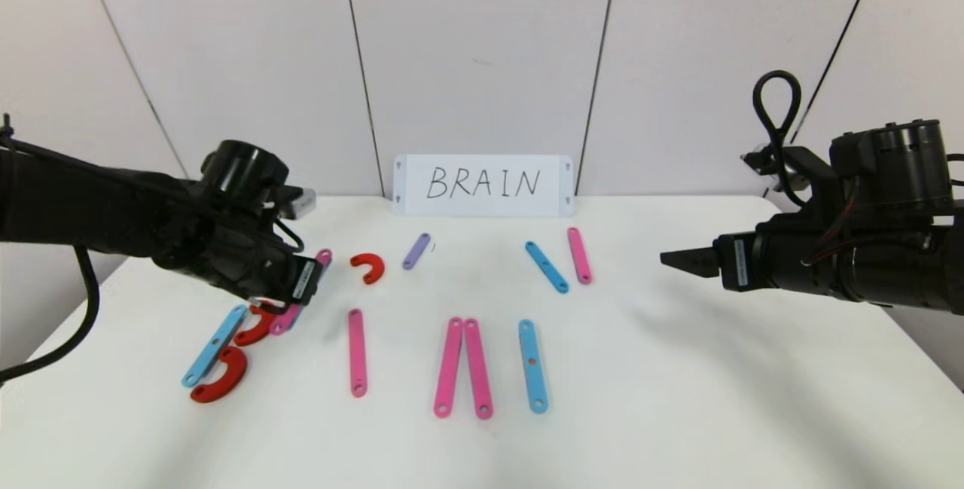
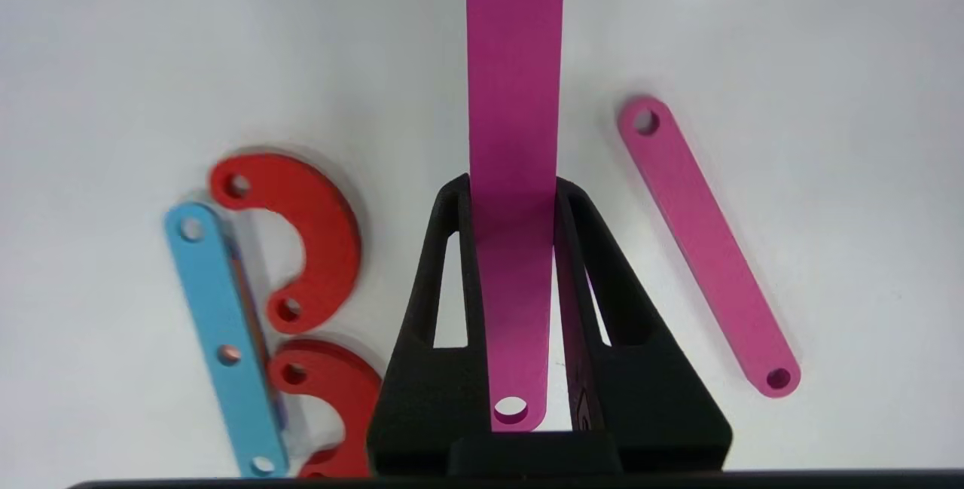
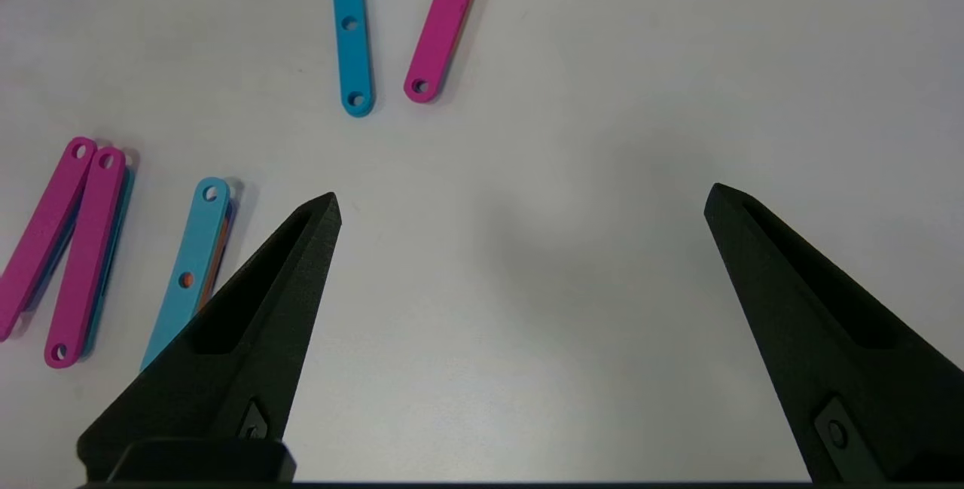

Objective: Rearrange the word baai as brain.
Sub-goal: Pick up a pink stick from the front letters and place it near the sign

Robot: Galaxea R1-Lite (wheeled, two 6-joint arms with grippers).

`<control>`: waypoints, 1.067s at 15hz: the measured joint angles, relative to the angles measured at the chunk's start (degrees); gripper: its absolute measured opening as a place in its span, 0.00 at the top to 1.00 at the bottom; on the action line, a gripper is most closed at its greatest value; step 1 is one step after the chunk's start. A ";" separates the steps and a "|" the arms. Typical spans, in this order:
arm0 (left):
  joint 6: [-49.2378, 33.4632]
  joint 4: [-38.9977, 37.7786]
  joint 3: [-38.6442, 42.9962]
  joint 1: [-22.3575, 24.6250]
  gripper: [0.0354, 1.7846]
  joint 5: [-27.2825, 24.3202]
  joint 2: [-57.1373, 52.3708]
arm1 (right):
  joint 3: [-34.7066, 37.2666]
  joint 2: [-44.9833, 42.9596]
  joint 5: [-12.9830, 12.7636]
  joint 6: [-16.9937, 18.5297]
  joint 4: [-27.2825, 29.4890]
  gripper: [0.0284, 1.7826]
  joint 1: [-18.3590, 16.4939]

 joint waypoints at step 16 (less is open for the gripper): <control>13.15 15.80 -40.30 11.70 0.85 -5.41 25.09 | 0.38 -0.30 0.16 0.00 -0.05 0.05 0.07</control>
